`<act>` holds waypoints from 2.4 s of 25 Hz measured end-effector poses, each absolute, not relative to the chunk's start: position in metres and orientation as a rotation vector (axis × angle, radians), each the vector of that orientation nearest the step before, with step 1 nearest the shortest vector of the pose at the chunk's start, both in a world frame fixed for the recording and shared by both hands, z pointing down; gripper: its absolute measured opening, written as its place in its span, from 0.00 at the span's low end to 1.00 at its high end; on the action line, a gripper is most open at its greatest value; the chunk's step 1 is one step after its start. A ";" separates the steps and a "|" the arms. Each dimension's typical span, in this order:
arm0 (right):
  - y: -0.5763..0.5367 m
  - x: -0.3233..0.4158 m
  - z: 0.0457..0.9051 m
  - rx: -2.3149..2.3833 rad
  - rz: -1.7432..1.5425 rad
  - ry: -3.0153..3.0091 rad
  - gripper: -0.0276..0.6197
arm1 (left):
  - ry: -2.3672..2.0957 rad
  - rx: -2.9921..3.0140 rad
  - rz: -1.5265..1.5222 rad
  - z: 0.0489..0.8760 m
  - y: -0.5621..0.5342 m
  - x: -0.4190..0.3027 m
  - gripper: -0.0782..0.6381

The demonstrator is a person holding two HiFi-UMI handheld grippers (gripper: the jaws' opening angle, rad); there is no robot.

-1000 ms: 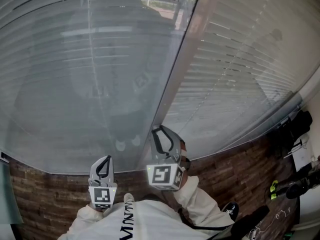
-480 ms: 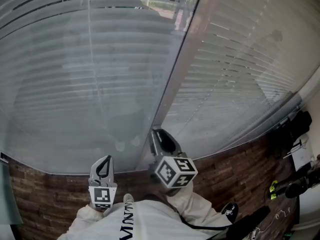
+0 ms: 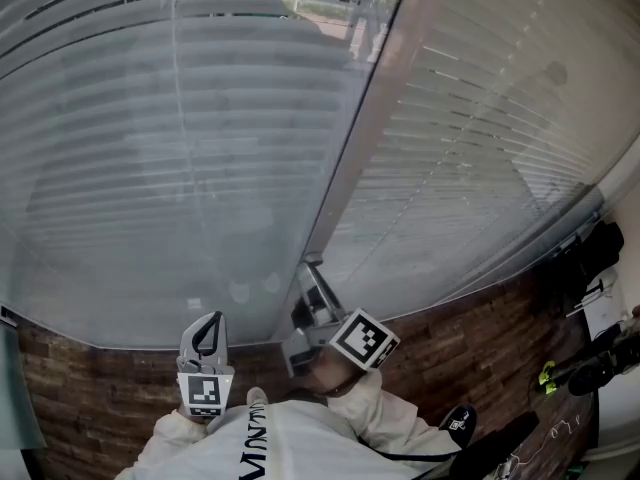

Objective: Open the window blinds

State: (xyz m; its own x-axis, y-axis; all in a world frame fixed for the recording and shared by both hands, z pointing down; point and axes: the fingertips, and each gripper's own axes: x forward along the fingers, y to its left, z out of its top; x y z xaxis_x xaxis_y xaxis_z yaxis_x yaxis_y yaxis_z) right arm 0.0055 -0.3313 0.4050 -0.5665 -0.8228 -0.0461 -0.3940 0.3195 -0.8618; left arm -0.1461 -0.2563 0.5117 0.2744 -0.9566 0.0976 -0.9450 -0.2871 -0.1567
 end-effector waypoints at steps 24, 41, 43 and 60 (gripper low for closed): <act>-0.320 -0.002 0.393 -1.870 1.280 3.019 0.31 | 1.814 -2.477 -0.274 0.516 -0.263 -0.143 0.11; -0.331 -0.003 0.402 -1.995 1.574 2.949 0.24 | 1.836 -2.458 -0.255 0.512 -0.256 -0.152 0.11; -0.331 -0.003 0.400 -2.003 1.309 2.966 0.24 | 1.834 -2.456 -0.253 0.512 -0.255 -0.152 0.11; -0.339 0.015 0.395 -1.579 -0.587 2.501 0.24 | 1.845 -2.456 -0.268 0.513 -0.251 -0.152 0.11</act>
